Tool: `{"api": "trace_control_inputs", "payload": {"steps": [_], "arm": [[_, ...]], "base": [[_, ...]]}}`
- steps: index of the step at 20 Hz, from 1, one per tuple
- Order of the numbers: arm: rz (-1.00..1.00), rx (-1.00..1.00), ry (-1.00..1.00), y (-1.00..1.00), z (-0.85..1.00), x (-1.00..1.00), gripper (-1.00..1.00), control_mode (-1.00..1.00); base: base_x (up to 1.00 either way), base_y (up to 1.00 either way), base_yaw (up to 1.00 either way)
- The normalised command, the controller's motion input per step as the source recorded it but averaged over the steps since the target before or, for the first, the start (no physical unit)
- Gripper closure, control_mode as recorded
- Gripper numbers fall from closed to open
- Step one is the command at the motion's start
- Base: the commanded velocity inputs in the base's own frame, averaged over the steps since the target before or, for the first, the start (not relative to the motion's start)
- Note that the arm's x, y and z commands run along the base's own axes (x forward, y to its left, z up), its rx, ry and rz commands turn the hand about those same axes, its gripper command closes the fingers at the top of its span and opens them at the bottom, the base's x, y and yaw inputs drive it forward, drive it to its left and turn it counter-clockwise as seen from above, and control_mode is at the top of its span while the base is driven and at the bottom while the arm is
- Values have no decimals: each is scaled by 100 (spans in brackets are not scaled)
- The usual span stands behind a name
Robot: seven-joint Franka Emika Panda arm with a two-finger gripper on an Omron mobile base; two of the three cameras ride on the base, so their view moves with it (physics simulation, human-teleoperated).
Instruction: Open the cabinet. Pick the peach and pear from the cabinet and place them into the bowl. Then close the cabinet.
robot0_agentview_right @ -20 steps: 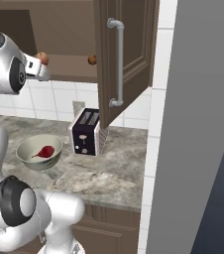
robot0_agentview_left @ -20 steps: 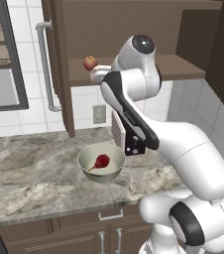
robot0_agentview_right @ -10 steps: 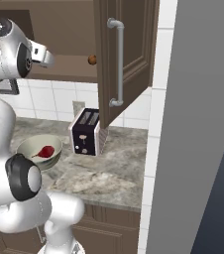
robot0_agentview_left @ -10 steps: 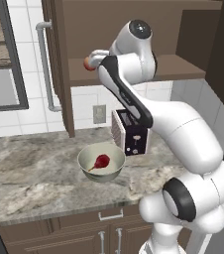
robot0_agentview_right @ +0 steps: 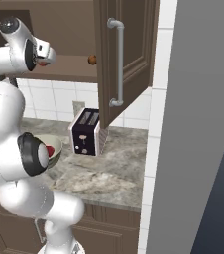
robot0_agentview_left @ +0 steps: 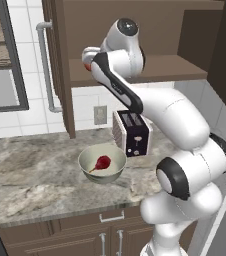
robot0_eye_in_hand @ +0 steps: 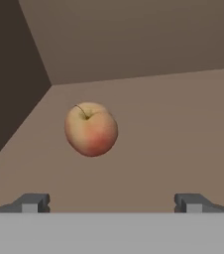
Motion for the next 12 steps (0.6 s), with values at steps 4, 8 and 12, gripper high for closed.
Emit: {"api": "trace_control_inputs", "payload": {"steps": [4, 8, 12], "arm": [[0, 0, 0, 28, -14, 60, -100, -100], [0, 0, 0, 28, -16, 54, -100, -100], [0, 0, 0, 11, -10, 53, -100, -100]], "base": [[0, 0, 0], [0, 0, 0], [0, 0, 0]]}}
